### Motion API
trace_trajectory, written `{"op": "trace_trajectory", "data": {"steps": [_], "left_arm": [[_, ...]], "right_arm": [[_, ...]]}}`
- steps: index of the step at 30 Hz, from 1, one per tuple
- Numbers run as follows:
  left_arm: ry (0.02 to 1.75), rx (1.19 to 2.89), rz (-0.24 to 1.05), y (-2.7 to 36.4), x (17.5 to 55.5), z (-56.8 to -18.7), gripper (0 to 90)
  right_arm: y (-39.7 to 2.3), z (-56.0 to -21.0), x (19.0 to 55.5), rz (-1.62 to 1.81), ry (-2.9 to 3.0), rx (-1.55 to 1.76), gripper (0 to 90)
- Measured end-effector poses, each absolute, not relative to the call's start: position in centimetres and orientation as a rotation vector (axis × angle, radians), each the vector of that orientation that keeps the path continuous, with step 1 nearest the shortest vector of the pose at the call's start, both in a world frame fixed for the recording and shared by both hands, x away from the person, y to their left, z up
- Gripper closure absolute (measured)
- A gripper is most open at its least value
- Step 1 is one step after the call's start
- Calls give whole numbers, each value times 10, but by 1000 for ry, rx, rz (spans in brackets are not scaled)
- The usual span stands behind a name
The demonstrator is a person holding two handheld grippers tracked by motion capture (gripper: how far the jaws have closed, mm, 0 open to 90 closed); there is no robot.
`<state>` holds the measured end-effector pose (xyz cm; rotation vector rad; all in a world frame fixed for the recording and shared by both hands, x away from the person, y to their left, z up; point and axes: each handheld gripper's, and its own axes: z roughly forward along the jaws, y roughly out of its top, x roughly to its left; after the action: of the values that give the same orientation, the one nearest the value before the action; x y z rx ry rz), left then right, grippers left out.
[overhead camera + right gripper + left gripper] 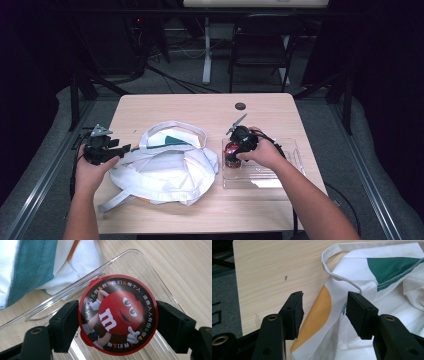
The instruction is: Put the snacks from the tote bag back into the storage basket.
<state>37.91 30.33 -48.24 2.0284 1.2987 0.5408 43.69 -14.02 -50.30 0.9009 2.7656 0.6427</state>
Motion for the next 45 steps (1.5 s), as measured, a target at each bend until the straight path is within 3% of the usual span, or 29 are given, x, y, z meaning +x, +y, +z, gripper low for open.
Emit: {"op": "trace_trajectory", "data": {"steps": [10, 45], "left_arm": [[1298, 2027, 541, 304, 379, -483, 476], [1303, 2029, 540, 304, 379, -483, 476]], "right_arm": [[-143, -494, 434, 643, 2739, 899, 184], [-148, -479, 408, 750, 2641, 957, 162]]}}
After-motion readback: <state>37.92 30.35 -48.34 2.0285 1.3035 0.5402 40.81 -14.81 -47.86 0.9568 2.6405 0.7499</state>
